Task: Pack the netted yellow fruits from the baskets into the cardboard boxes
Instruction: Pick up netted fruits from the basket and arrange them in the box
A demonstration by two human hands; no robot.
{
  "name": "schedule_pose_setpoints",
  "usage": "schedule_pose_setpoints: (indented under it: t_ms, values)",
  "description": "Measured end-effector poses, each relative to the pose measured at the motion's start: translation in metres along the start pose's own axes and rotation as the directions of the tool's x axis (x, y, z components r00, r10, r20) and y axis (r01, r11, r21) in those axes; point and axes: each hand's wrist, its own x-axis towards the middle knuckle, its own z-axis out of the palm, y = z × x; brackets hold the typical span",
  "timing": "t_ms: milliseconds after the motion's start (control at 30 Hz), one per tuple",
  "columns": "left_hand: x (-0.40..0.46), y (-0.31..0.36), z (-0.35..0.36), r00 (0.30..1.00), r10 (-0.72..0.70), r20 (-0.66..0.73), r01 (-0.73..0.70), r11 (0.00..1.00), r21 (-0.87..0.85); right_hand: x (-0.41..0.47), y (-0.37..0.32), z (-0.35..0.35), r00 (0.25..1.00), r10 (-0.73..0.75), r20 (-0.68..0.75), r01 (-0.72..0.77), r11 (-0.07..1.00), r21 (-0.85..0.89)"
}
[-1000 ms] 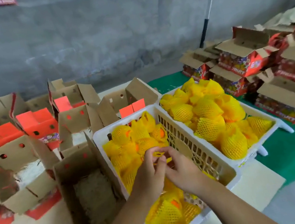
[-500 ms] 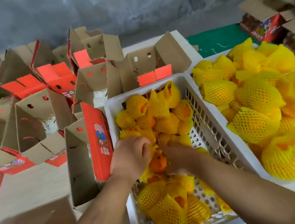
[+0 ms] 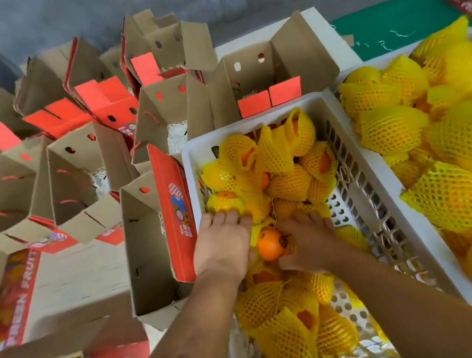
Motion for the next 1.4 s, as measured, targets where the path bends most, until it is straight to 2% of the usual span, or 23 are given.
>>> schedule_pose_setpoints:
  t_ms: [67,100,167,200,300,367,433,500,533,567,600,633,700,733,800,867,933,1000,1133,1267,1400]
  values:
    - [0.000,-0.002,0.002,0.999,-0.002,-0.052,0.001,1.000,-0.022,0.000,0.000,-0.016,0.999,-0.022,0.034,0.017,0.990,0.140]
    - [-0.001,-0.004,0.003,0.996,-0.009,-0.085,0.005,0.999,-0.041,-0.001,0.001,-0.025,0.999,-0.024,0.041,0.011,0.959,0.282]
    - [-0.002,-0.004,0.004,0.992,-0.028,-0.124,0.018,0.997,-0.080,-0.002,-0.002,-0.037,0.998,0.004,0.066,-0.040,0.830,0.556]
    - [-0.002,-0.004,0.005,0.990,-0.035,-0.133,0.023,0.996,-0.090,-0.002,-0.004,-0.040,0.997,0.038,0.074,-0.076,0.772,0.631]
    - [-0.001,-0.002,0.006,0.990,-0.048,-0.136,0.034,0.994,-0.105,-0.001,-0.009,-0.042,0.990,0.115,0.083,-0.140,0.705,0.695]
    - [-0.002,-0.002,0.006,0.991,-0.036,-0.129,0.020,0.992,-0.126,-0.001,-0.016,-0.040,0.990,0.102,0.099,-0.142,0.651,0.745]
    - [-0.004,-0.002,0.004,0.990,-0.030,-0.138,0.006,0.985,-0.170,-0.001,-0.025,-0.040,0.989,0.034,0.145,-0.140,0.537,0.832]
    - [-0.005,-0.004,0.002,0.981,-0.046,-0.189,-0.007,0.963,-0.269,-0.003,-0.033,-0.039,0.973,-0.084,0.213,-0.167,0.381,0.910]
    - [-0.006,-0.005,0.002,0.973,-0.055,-0.224,-0.022,0.945,-0.328,-0.005,-0.037,-0.039,0.969,-0.128,0.211,-0.157,0.340,0.927]
    - [-0.007,-0.006,0.002,0.965,-0.063,-0.254,-0.038,0.926,-0.375,-0.006,-0.040,-0.039,0.975,-0.146,0.166,-0.109,0.336,0.936]
    - [-0.008,-0.005,0.002,0.958,-0.078,-0.276,-0.045,0.910,-0.412,-0.008,-0.041,-0.041,0.991,-0.117,0.066,-0.013,0.406,0.914]
    - [-0.009,-0.004,0.002,0.952,-0.103,-0.287,-0.037,0.896,-0.443,-0.007,-0.041,-0.042,0.995,-0.064,-0.079,0.101,0.542,0.835]
    - [-0.009,-0.002,0.002,0.948,-0.153,-0.279,0.001,0.878,-0.478,-0.003,-0.037,-0.044,0.938,-0.043,-0.344,0.223,0.835,0.503]
    - [-0.008,-0.002,0.002,0.949,-0.157,-0.273,0.011,0.882,-0.472,0.001,-0.035,-0.046,0.919,-0.066,-0.388,0.215,0.910,0.353]
    - [-0.007,-0.002,0.002,0.954,-0.133,-0.269,0.001,0.898,-0.439,0.010,-0.032,-0.049,0.941,-0.066,-0.332,0.139,0.970,0.202]
    - [-0.007,-0.003,0.002,0.958,-0.120,-0.260,-0.003,0.903,-0.431,0.014,-0.030,-0.049,0.959,-0.042,-0.281,0.077,0.990,0.115]
    - [-0.007,-0.003,0.003,0.956,-0.137,-0.260,0.005,0.892,-0.452,0.008,-0.030,-0.049,0.953,-0.017,-0.303,0.054,0.992,0.114]
    - [-0.008,-0.003,0.003,0.950,-0.148,-0.276,-0.004,0.875,-0.484,-0.003,-0.033,-0.050,0.943,-0.003,-0.334,0.060,0.985,0.160]
    - [-0.009,-0.006,0.003,0.948,-0.113,-0.298,-0.067,0.844,-0.533,-0.022,-0.043,-0.052,0.901,-0.027,-0.433,0.170,0.940,0.296]
    - [-0.010,-0.007,0.004,0.954,-0.080,-0.287,-0.073,0.872,-0.484,-0.038,-0.050,-0.042,0.847,0.040,-0.530,0.245,0.855,0.457]
    - [-0.008,-0.006,0.004,0.943,-0.132,-0.307,-0.037,0.872,-0.489,-0.036,-0.041,-0.040,0.885,0.021,-0.466,0.280,0.776,0.566]
